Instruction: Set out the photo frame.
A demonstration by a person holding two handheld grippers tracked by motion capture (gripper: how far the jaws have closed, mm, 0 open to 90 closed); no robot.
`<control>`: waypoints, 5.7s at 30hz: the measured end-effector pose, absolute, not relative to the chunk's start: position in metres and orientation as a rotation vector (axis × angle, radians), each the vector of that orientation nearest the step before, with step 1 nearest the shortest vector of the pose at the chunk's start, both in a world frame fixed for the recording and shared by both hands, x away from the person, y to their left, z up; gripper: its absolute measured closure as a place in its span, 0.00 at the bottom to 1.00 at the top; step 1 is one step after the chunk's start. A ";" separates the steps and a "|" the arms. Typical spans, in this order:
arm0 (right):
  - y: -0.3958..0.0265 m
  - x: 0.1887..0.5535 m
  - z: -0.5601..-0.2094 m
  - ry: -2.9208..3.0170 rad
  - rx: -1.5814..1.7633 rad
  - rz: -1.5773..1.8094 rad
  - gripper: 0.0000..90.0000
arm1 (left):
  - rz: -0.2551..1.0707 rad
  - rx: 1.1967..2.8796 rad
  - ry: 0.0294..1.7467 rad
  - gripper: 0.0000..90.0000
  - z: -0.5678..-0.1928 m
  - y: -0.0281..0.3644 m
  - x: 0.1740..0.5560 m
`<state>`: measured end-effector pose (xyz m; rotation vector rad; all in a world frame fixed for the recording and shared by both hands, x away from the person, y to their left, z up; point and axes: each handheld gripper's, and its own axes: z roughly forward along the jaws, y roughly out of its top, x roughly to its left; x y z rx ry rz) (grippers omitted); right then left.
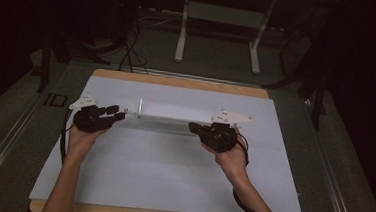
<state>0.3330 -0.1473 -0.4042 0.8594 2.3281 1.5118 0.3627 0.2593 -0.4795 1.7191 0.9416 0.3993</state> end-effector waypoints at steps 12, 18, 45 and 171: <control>-0.145 0.342 -0.400 2.318 0.871 1.521 1.00 | 0.383 1.751 0.866 0.61 -0.479 0.256 0.360; -0.144 0.344 -0.399 2.318 0.871 1.518 1.00 | 0.430 1.749 0.844 0.59 -0.475 0.248 0.362; -0.152 0.352 -0.397 2.292 0.899 1.517 1.00 | 0.515 1.765 0.786 0.46 -0.474 0.207 0.378; -0.227 0.429 -0.446 2.029 1.150 1.298 0.53 | 0.652 1.619 1.083 0.44 -0.458 0.175 0.407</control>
